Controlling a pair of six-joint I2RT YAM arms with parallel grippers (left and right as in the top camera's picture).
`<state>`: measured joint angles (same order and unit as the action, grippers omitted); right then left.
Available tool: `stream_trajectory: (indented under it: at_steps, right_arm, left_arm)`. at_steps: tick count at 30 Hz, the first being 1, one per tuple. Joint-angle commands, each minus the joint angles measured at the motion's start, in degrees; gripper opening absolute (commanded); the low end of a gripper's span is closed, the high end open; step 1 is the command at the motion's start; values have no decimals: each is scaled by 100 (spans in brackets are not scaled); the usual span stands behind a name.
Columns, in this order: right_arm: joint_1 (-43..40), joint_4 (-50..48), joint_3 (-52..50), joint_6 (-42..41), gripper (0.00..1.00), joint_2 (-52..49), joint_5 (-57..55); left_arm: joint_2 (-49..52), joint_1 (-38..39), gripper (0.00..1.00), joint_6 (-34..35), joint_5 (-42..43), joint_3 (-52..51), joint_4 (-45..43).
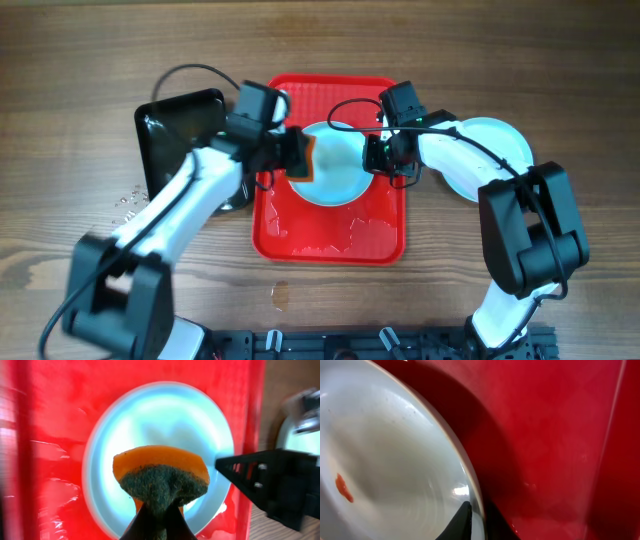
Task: Clean dirty plates on tray and stack at the side
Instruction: 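Carry the sponge with the left gripper onto the plate, then scrub the plate with the sponge while right gripper holds rim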
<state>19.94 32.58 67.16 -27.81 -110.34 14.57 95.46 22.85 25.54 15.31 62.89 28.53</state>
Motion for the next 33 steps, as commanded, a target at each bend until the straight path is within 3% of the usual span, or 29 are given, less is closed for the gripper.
stream_trajectory:
  at_steps: [1,8,14,20,26,33]
  right_arm:
    - [31,-63,-42,238,7,-85,28]
    - [31,-39,-44,232,7,-87,31]
    - [46,9,-44,234,4,-87,26]
    - [52,138,-44,214,4,-87,4]
    - [50,457,-44,-92,4,-87,-525]
    - [50,688,-44,-420,4,-87,-815]
  left_arm:
    - [575,254,4,415,4,63,-251]
    - [1270,293,4,487,9,63,-1051]
    - [1541,271,4,328,-114,63,-1187]
    - [1679,271,4,-85,-1294,63,-925]
    - [1683,271,4,-286,-3029,94,-514]
    - [1681,282,4,-280,-3665,610,48]
